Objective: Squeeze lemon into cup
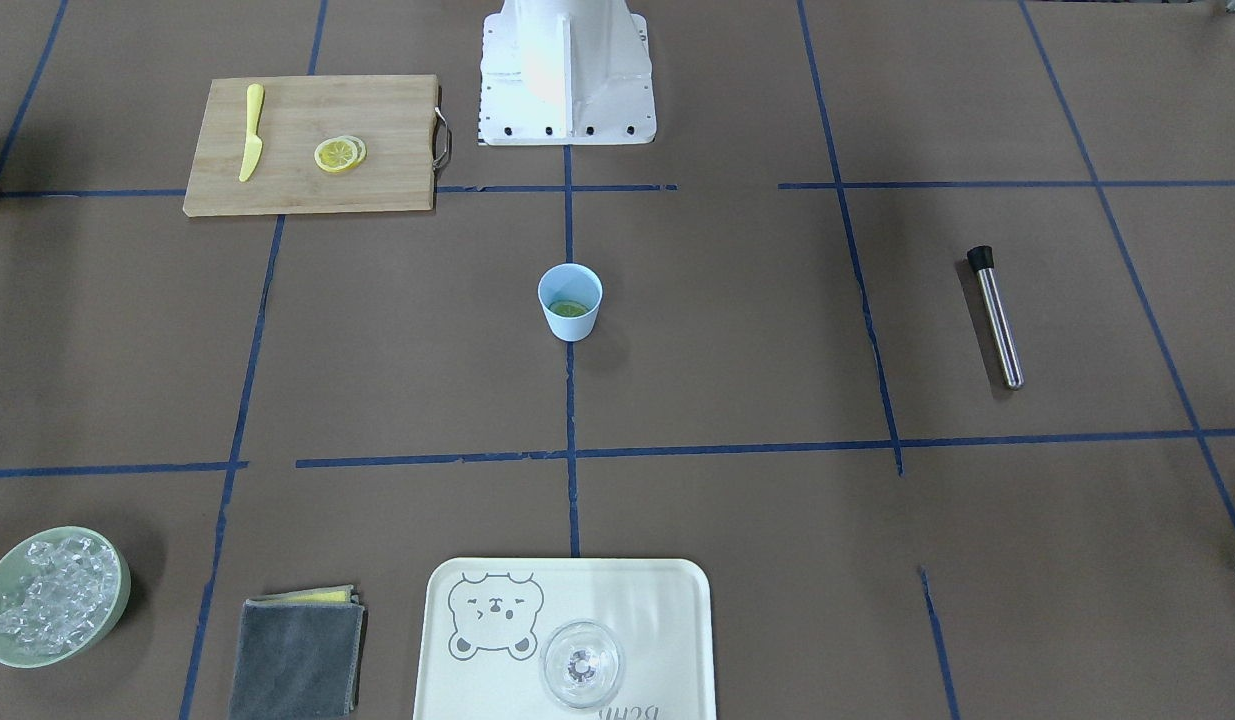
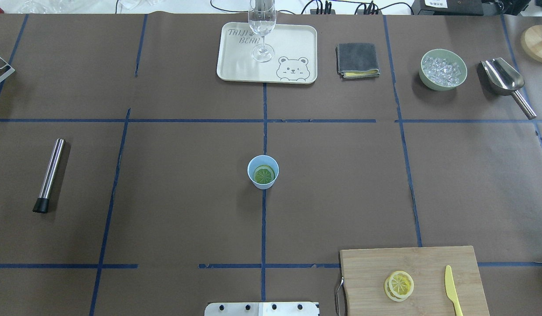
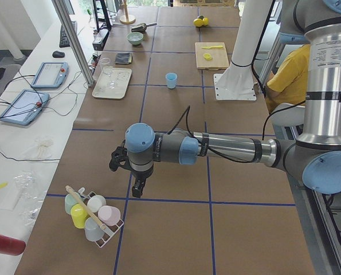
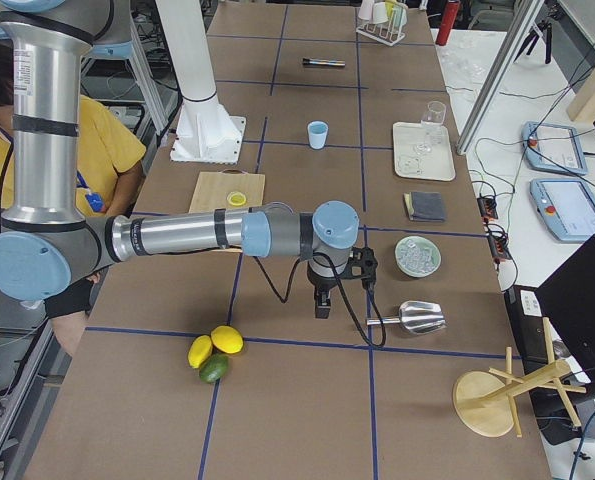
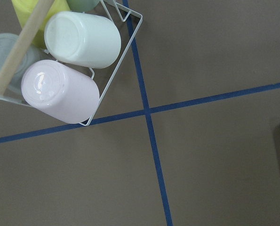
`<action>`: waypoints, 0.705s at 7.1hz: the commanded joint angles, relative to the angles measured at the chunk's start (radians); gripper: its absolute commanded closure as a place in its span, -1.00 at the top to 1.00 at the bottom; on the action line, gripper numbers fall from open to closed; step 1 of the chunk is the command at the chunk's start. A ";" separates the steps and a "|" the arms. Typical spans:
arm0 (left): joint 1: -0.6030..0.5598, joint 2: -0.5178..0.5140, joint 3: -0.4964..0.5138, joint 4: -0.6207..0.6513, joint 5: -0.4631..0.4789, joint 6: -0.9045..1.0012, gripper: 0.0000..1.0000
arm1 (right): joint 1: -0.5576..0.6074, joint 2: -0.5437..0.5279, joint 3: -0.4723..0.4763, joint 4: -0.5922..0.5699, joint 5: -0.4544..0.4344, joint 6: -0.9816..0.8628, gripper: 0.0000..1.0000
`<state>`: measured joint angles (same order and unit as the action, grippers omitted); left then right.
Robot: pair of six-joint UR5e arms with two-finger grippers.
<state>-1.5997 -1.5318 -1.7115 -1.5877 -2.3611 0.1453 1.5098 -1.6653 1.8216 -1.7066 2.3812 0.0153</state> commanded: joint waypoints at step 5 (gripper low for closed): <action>0.000 0.007 -0.056 0.095 0.013 0.002 1.00 | 0.009 0.006 0.018 -0.010 -0.028 -0.006 1.00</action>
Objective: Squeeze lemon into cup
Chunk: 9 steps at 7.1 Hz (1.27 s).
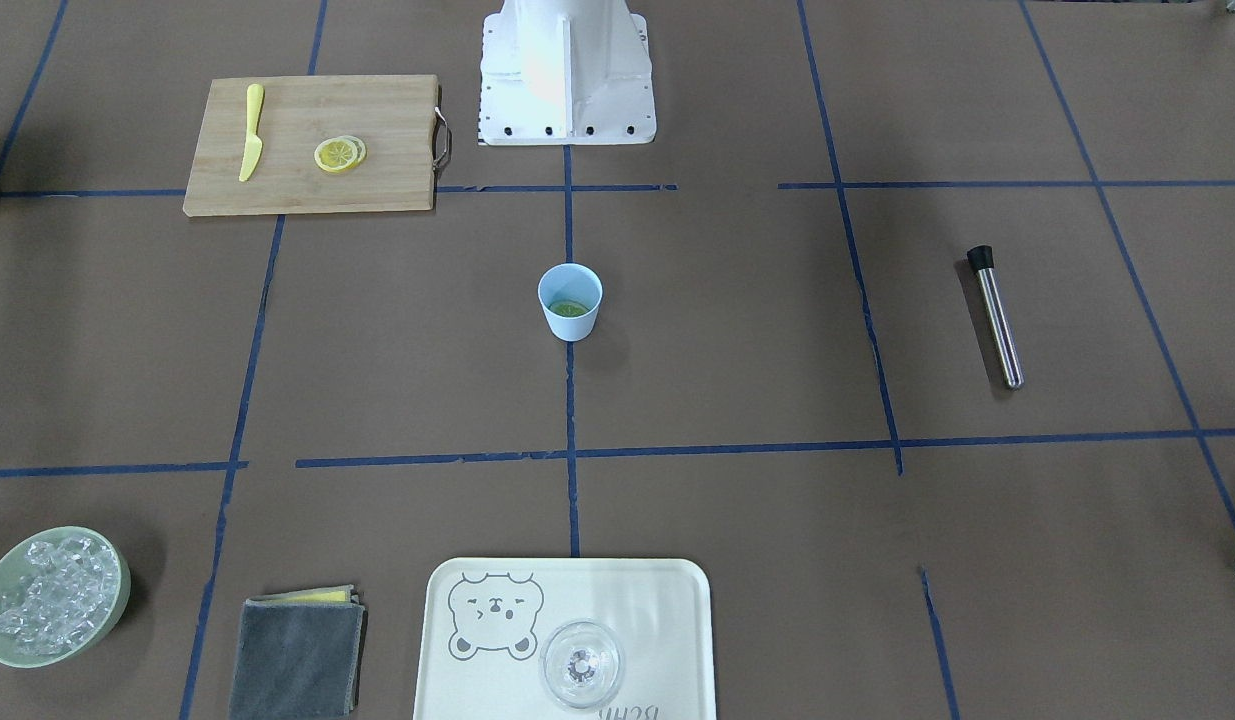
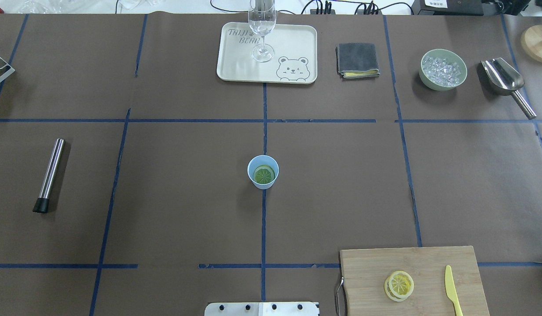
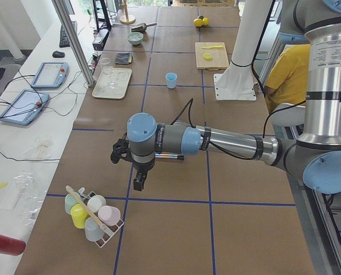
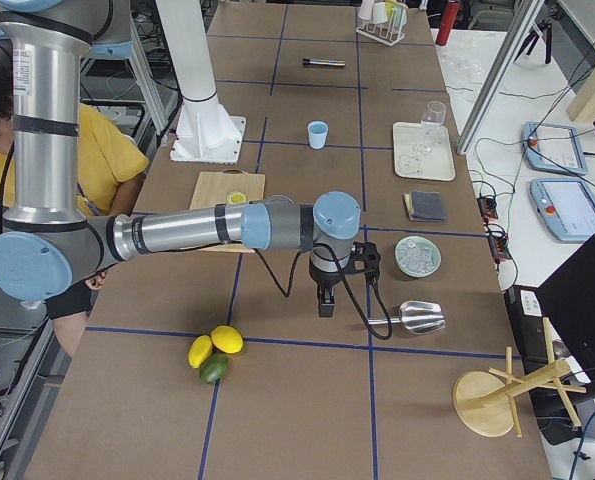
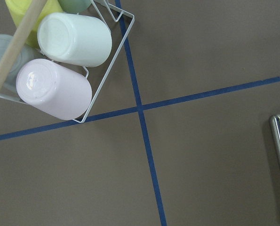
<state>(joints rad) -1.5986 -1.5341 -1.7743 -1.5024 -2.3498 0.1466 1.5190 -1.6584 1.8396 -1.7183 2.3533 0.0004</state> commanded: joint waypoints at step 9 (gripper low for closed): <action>-0.003 0.035 0.016 0.151 0.001 0.089 1.00 | 0.000 -0.011 -0.002 0.002 -0.003 0.010 1.00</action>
